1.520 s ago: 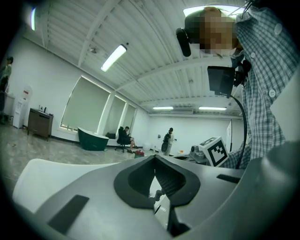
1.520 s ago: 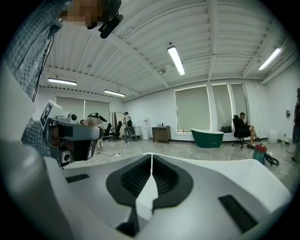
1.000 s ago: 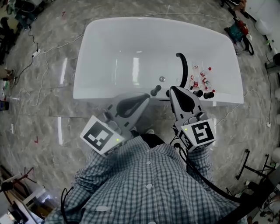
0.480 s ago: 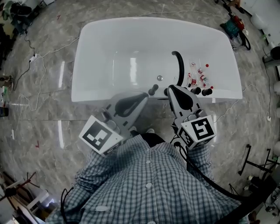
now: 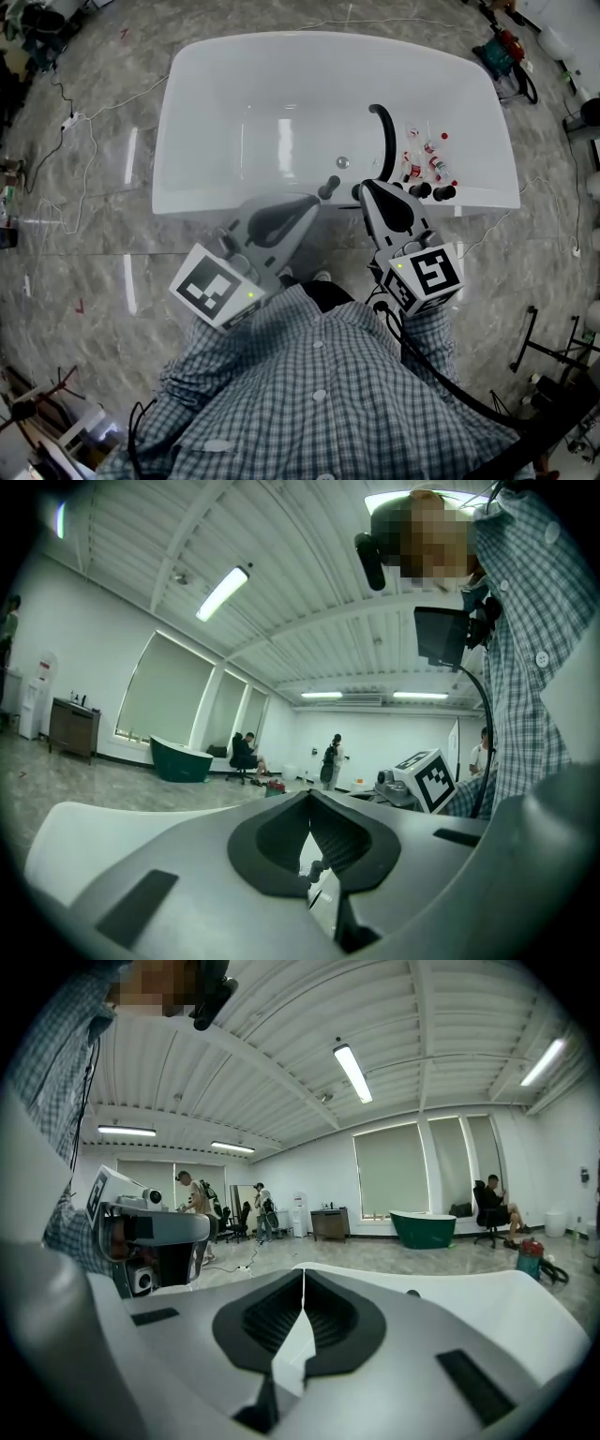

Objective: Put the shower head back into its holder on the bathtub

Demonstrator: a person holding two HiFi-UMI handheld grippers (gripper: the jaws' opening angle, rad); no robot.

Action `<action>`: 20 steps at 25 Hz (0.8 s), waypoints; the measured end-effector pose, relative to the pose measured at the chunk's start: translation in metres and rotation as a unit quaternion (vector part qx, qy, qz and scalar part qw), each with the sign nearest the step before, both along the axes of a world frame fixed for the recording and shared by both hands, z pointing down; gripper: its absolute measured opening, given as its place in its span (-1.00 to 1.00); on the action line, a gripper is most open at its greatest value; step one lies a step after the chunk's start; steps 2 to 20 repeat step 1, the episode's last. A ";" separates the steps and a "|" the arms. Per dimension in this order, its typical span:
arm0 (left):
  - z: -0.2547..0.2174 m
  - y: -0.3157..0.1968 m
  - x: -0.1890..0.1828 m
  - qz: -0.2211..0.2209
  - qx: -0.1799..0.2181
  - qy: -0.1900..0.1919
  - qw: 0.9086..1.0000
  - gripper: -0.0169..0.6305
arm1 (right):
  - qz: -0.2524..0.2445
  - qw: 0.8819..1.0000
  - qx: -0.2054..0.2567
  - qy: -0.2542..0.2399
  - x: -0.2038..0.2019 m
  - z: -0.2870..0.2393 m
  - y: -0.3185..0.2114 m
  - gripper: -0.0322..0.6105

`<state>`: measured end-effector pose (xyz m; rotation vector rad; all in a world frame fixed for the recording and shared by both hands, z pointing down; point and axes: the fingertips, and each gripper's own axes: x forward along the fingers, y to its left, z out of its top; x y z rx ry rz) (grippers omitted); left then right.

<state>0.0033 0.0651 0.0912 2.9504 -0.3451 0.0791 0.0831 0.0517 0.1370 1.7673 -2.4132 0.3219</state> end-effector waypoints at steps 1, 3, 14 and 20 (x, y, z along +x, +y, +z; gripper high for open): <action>0.001 0.000 0.001 0.001 -0.001 -0.002 1.000 -0.92 | -0.001 1.000 -0.001 0.000 0.000 0.001 0.000 -0.84; 0.001 0.000 0.001 0.001 -0.001 -0.002 1.000 -0.92 | -0.001 1.000 -0.001 0.000 0.000 0.001 0.000 -0.84; 0.001 0.000 0.001 0.001 -0.001 -0.002 1.000 -0.92 | -0.001 1.000 -0.001 0.000 0.000 0.001 0.000 -0.84; 0.001 0.000 0.001 0.001 -0.001 -0.002 1.000 -0.92 | -0.001 1.000 -0.001 0.000 0.000 0.001 0.000 -0.84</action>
